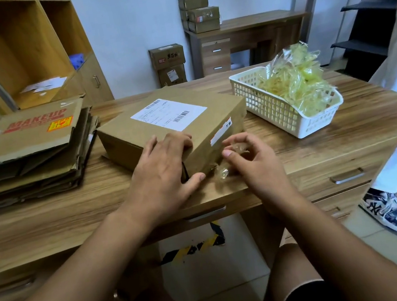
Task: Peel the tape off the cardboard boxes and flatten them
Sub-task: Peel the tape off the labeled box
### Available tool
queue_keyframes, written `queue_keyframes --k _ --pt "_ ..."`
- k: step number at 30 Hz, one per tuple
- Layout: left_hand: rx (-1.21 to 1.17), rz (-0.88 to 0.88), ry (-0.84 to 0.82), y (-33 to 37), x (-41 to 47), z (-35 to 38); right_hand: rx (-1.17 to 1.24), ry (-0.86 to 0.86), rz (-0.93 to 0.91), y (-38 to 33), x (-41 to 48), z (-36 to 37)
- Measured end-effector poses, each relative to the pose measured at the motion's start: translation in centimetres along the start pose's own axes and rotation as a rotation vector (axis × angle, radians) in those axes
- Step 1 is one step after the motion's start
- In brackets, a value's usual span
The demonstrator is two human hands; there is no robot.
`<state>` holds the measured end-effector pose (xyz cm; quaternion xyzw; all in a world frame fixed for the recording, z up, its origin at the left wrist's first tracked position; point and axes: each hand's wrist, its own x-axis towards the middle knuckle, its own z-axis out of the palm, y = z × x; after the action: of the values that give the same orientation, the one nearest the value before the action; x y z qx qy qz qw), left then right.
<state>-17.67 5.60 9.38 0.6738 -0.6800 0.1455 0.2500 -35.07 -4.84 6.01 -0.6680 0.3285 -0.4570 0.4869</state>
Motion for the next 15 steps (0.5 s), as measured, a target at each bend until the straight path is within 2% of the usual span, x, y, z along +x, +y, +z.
queue_keyframes --k 6,15 --pt "-0.027 0.027 -0.007 -1.2 -0.2 -0.4 -0.401 -0.125 -0.057 0.3 -0.5 1.0" --pt "-0.079 0.018 -0.07 -2.6 -0.1 -0.8 -0.509 -0.131 -0.08 -0.8 -1.1 3.1"
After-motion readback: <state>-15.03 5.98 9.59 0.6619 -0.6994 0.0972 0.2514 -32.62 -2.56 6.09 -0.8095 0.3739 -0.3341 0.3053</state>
